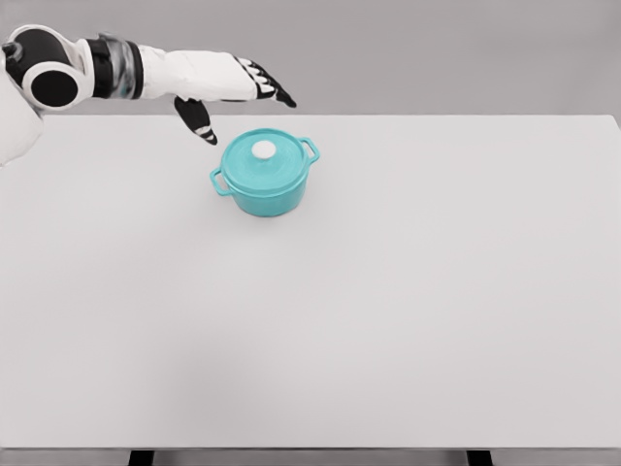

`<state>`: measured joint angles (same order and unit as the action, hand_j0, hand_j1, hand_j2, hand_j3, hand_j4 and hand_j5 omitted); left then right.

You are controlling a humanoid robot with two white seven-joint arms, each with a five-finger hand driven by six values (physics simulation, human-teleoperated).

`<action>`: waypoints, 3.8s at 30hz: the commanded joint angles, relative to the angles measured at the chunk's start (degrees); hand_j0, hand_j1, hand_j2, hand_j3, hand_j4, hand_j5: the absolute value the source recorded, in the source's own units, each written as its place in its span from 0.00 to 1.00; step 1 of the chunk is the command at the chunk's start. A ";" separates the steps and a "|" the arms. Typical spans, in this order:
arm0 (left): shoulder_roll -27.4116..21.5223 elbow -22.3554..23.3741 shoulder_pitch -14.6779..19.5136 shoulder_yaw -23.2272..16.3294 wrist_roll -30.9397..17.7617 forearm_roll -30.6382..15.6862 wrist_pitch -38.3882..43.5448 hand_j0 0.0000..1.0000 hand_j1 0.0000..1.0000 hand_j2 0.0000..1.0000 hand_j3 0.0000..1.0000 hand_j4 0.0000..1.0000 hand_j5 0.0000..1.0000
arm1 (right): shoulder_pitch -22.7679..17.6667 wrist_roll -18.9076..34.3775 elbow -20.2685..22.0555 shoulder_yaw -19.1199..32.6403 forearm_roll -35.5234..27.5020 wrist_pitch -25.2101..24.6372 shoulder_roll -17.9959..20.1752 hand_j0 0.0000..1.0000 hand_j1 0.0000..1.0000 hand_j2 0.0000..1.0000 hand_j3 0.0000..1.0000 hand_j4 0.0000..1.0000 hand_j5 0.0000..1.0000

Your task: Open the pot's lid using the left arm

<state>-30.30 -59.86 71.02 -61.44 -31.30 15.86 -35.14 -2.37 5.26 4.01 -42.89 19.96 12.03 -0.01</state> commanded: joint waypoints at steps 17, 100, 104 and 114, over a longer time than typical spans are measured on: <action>6.93 5.63 -1.23 -1.76 0.36 8.05 0.14 1.00 1.00 1.00 1.00 1.00 1.00 | 0.00 0.01 0.04 -0.01 -0.01 0.01 0.01 1.00 1.00 1.00 1.00 1.00 1.00; 6.84 8.18 -0.79 -2.28 0.71 14.90 0.14 0.42 0.42 0.42 0.42 0.42 0.42 | 0.00 0.01 0.04 -0.01 -0.01 0.01 0.01 1.00 1.00 1.00 1.00 1.00 1.00; 4.03 7.65 -0.44 -2.11 0.63 14.82 0.14 0.42 0.42 0.42 0.42 0.42 0.42 | 0.00 0.01 -0.05 -0.01 -0.01 0.01 0.01 1.00 1.00 1.00 1.00 1.00 1.00; -6.87 3.96 0.09 -1.41 0.71 14.64 0.14 0.42 0.42 0.42 0.42 0.42 0.42 | 0.00 0.01 0.04 -0.01 -0.01 0.01 0.01 1.00 1.00 1.00 1.00 1.00 1.00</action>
<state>-34.87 -55.26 71.02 -63.20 -30.63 30.68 -35.13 -2.37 5.26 4.02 -42.89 19.96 12.03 -0.01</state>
